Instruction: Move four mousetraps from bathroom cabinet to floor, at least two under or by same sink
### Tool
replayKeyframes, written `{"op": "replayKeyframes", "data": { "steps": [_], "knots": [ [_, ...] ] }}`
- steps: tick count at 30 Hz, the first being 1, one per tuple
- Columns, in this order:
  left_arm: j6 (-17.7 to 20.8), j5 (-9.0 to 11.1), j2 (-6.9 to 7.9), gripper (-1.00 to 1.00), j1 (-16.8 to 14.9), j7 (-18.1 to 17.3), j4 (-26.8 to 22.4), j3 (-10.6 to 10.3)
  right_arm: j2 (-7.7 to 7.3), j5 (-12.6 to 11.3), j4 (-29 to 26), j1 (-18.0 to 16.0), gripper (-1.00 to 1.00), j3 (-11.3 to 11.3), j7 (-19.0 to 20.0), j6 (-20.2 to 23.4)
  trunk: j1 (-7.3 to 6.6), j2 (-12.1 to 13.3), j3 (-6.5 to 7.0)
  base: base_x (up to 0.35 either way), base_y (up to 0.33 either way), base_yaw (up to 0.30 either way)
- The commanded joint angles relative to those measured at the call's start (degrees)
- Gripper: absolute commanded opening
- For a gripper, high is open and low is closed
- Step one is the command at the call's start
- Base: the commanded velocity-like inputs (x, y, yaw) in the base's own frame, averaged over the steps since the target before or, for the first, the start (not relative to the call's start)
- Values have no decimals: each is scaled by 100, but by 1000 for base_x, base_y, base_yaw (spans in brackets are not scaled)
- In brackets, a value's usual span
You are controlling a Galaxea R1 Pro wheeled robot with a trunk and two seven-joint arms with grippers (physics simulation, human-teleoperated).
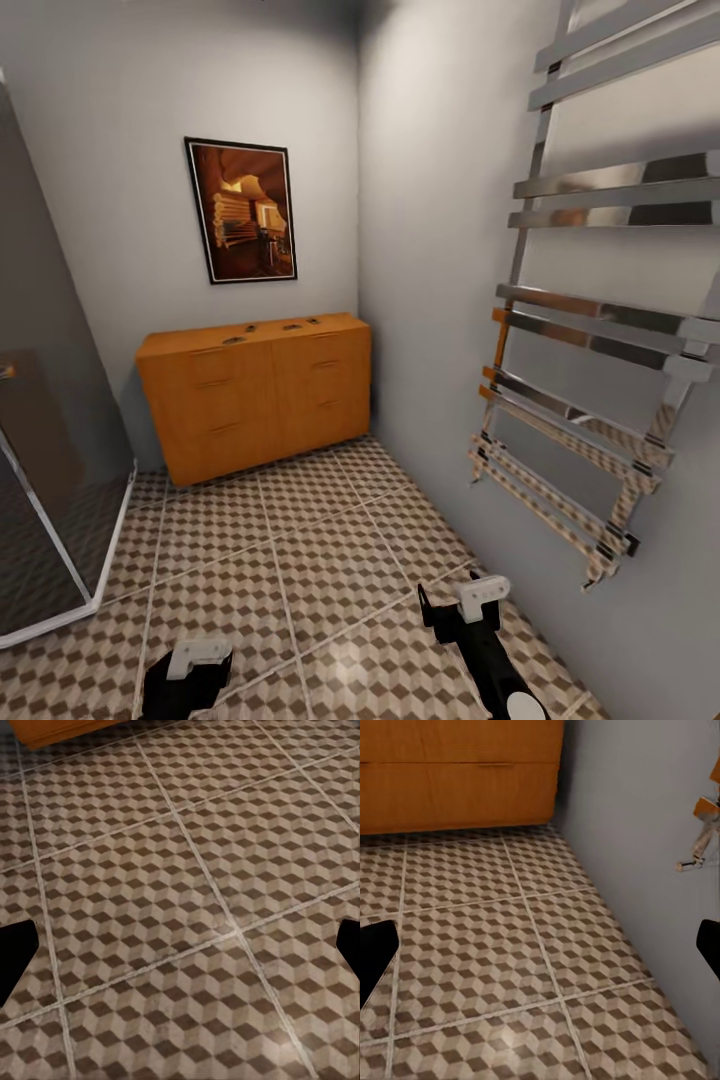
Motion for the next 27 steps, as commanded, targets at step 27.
{"op": "replayKeyframes", "data": {
  "steps": [27],
  "knots": [
    [32, -1, 2, 100, 1, 20, 11, -2, 7, 54, -5, -2, 100, 4, 14, 11, 0, -3, -5, 41, -25, 262]
  ]
}}
